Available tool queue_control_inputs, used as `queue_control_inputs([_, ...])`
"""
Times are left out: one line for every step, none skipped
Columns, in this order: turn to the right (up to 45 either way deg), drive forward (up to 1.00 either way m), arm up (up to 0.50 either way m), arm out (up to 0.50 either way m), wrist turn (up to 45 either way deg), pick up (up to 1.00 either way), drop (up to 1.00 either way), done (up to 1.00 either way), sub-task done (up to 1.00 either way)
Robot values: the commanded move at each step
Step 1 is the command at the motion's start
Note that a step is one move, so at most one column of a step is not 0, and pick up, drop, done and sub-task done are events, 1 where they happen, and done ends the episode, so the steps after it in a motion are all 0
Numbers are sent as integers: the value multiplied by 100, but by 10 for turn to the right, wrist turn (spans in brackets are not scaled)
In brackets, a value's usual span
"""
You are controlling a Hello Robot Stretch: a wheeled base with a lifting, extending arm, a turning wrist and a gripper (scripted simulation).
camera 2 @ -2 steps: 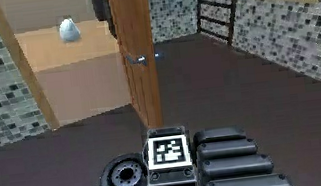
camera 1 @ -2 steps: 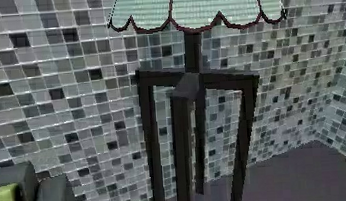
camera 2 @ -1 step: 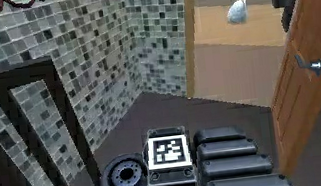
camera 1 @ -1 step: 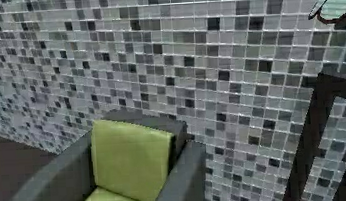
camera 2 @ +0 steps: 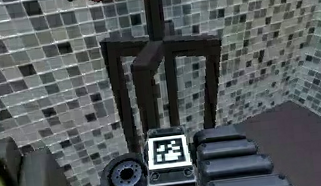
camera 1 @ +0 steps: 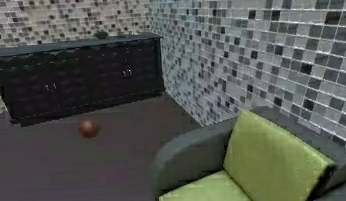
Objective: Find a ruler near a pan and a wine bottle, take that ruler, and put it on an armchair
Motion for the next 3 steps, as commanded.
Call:
queue_control_inputs([-450,0,0,0,0,0,0,0,0])
queue_control_inputs([-390,0,0,0,0,0,0,0,0])
queue_control_inputs([0,0,0,48,0,0,0,0,0])
